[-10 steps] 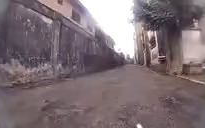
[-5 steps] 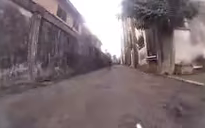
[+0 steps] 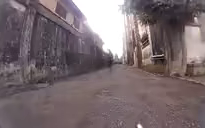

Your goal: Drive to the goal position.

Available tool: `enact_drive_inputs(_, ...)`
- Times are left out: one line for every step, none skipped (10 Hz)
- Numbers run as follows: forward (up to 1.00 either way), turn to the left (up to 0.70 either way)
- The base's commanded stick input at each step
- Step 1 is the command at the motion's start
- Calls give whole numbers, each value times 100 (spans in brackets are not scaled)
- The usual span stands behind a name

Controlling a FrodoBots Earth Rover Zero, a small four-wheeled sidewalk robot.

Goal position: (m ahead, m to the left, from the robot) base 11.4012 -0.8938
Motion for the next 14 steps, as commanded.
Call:
enact_drive_inputs(100, 1)
enact_drive_inputs(100, 1)
enact_drive_inputs(100, 1)
enact_drive_inputs(100, 1)
enact_drive_inputs(100, 1)
enact_drive_inputs(100, 1)
enact_drive_inputs(100, 1)
enact_drive_inputs(100, 1)
enact_drive_inputs(100, 1)
enact_drive_inputs(100, 1)
enact_drive_inputs(100, 1)
enact_drive_inputs(100, 1)
enact_drive_inputs(100, 1)
enact_drive_inputs(100, 1)
